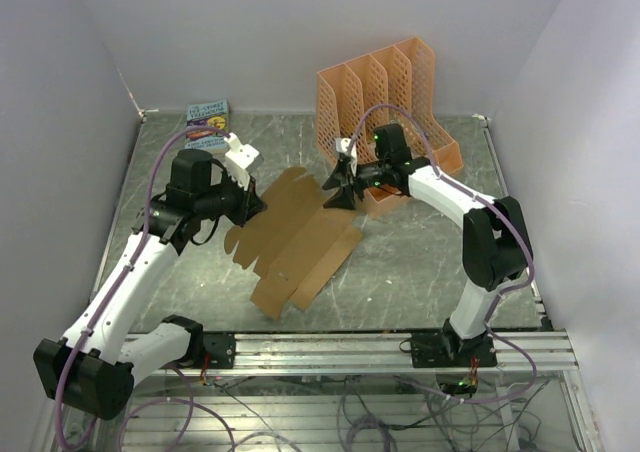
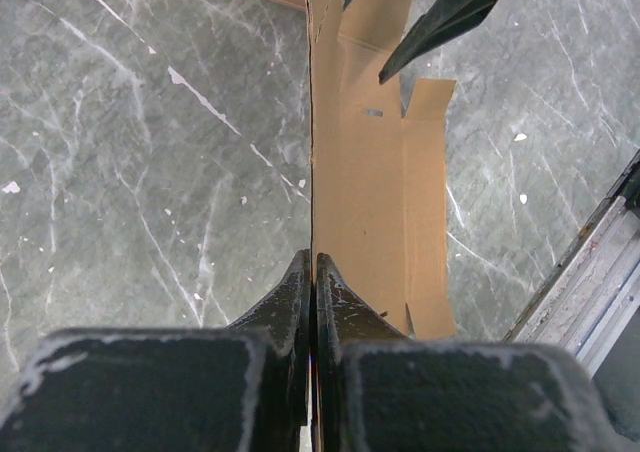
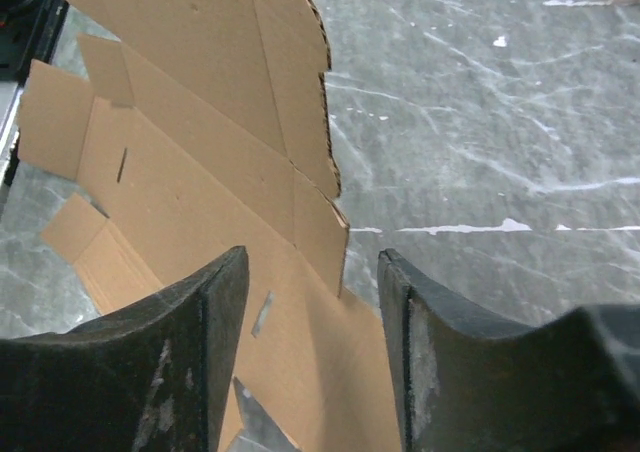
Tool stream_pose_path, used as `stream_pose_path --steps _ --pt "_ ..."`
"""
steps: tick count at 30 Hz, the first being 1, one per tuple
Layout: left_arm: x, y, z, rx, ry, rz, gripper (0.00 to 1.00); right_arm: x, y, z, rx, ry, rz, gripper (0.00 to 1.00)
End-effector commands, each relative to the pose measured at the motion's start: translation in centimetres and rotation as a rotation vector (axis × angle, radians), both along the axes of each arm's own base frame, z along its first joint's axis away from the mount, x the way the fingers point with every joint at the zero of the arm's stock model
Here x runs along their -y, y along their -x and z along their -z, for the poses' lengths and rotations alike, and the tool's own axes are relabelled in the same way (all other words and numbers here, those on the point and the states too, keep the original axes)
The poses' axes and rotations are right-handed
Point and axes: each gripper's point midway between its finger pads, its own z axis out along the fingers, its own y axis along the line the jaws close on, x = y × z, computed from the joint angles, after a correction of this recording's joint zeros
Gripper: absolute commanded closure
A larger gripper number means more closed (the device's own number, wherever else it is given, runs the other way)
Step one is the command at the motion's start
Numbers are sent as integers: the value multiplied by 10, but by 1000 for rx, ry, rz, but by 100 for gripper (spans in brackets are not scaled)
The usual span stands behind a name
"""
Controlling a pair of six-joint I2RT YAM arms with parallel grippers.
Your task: Fold the paper box
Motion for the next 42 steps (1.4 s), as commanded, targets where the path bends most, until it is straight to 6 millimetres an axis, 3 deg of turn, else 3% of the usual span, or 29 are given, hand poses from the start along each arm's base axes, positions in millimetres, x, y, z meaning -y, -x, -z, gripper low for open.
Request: stream_pose_path --steps 1,12,21,27,32,37,38,42 --pt "5 1 -27 54 49 25 93 -11 11 14 -39 36 -13 50" --pt "6 -3 -35 21 106 -36 93 -10 3 14 1 94 128 100" --pt "14 -13 -30 -159 270 -202 93 -29 -9 18 123 194 500 100" --pt "13 -15 -17 -174 285 -228 93 -31 -23 41 60 248 775 100" --pt "10 -18 1 -196 253 -253 93 -40 -15 53 32 247 859 100" --pt "3 -23 18 -192 193 -278 93 -46 -5 54 6 234 800 100" --pt "0 -23 20 -184 174 -279 93 -45 -3 50 9 229 782 94" --pt "-9 -24 16 -118 108 -270 93 -22 -10 14 -16 152 652 47"
